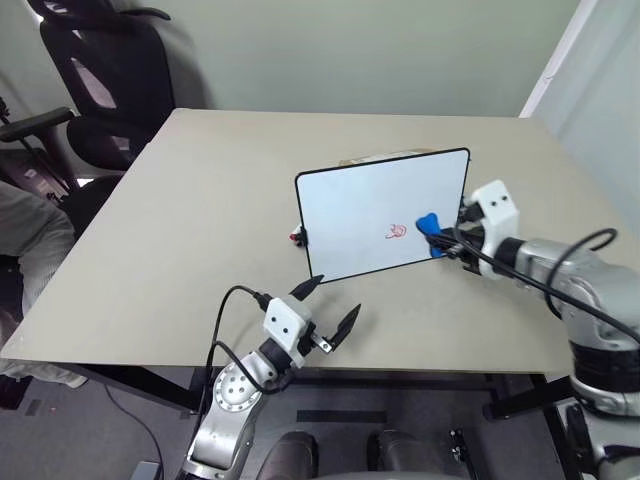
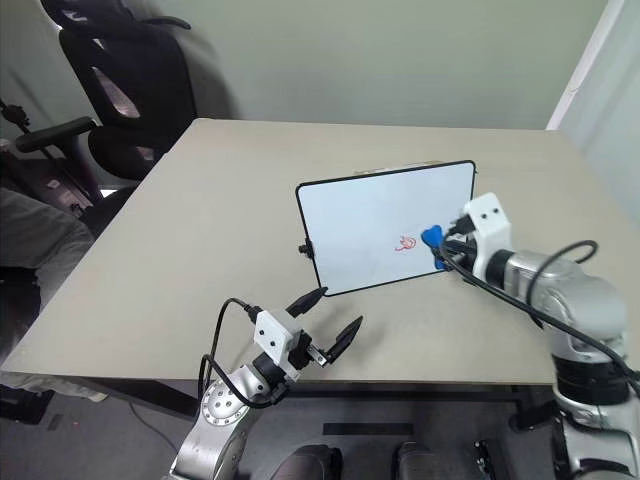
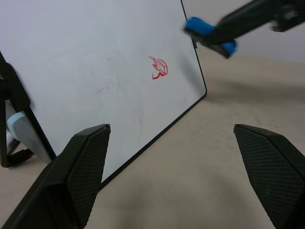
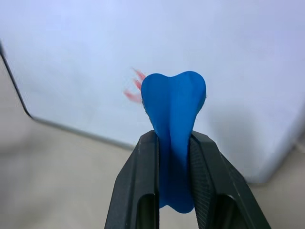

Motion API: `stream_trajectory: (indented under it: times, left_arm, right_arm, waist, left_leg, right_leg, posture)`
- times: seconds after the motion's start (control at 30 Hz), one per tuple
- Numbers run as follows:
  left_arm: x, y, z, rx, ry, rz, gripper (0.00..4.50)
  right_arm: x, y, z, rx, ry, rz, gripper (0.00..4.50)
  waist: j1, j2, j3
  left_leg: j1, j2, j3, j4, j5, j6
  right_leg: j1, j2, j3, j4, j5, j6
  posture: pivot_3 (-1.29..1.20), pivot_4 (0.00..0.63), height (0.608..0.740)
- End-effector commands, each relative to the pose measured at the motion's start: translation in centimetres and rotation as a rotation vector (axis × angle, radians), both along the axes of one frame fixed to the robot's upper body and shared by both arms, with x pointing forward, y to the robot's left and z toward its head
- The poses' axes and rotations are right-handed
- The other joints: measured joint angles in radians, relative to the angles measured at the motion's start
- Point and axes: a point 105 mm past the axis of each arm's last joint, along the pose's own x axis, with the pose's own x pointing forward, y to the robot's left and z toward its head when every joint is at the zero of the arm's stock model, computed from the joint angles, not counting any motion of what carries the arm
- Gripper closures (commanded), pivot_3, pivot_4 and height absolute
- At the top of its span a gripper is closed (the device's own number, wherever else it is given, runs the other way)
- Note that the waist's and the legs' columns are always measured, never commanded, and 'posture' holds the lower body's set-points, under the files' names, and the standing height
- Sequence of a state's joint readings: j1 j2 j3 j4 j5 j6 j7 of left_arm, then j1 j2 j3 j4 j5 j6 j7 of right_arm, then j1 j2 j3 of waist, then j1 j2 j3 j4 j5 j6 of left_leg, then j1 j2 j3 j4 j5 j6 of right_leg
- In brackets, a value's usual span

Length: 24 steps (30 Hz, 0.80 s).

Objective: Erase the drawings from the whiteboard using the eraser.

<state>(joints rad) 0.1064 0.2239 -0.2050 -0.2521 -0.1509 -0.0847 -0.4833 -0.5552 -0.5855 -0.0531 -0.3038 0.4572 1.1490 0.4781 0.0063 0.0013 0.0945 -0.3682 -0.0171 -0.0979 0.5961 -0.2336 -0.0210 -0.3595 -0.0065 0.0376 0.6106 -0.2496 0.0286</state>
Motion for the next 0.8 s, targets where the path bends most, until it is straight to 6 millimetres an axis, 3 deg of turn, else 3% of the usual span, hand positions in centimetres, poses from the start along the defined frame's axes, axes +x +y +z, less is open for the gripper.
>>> stream_trajectory:
  times: [0.03, 0.23, 0.53, 0.7, 0.8]
  left_arm:
    - [-0.1, -0.1, 0.7, -0.011, -0.029, -0.008, 0.0]
    - [-0.4, 0.1, 0.9, -0.012, -0.033, -0.003, 0.0]
    - [-0.7, 0.4, 1.3, -0.015, -0.04, 0.011, 0.0]
    - [-0.7, 0.4, 1.4, -0.015, -0.041, 0.012, 0.0]
    - [-0.7, 0.4, 1.4, -0.017, -0.042, 0.015, 0.0]
  right_arm:
    - [1.4, 0.6, -0.1, -0.013, -0.02, -0.017, 3.7]
    - [2.9, 1.2, -2.2, -0.037, 0.054, -0.039, 3.7]
    - [3.0, 2.3, -3.6, -0.057, 0.113, -0.004, 3.7]
    - [3.4, 2.7, -3.1, -0.068, 0.099, 0.013, 3.7]
    - [4.0, 3.4, -1.2, -0.06, 0.037, 0.031, 3.7]
  waist:
    - [0.004, -0.001, -0.001]
    - [0.008, 0.0, -0.002]
    - [0.002, 0.001, 0.0]
    - [-0.001, 0.001, 0.0]
    - [-0.006, 0.001, 0.0]
  left_leg:
    - [0.0, 0.0, 0.0, 0.0, 0.0, 0.0]
    - [0.0, 0.0, 0.0, -0.001, -0.002, -0.002]
    - [-0.001, 0.002, 0.0, -0.002, -0.002, -0.004]
    - [-0.004, 0.002, 0.001, -0.002, -0.001, -0.005]
    - [-0.007, 0.002, 0.001, -0.002, 0.0, -0.006]
  right_leg:
    - [-0.001, 0.0, 0.0, 0.0, 0.001, -0.001]
    - [-0.003, 0.0, 0.001, -0.001, 0.01, -0.005]
    - [-0.004, 0.002, 0.002, 0.0, 0.009, -0.006]
    - [-0.008, 0.002, 0.003, 0.0, 0.01, -0.007]
    - [-0.012, 0.002, 0.003, 0.0, 0.012, -0.009]
  posture:
    - [0.0, 0.15, 0.739]
    - [0.0, 0.15, 0.739]
    - [0.0, 0.15, 0.739]
    - [0.0, 0.15, 0.739]
    - [0.0, 0.15, 0.739]
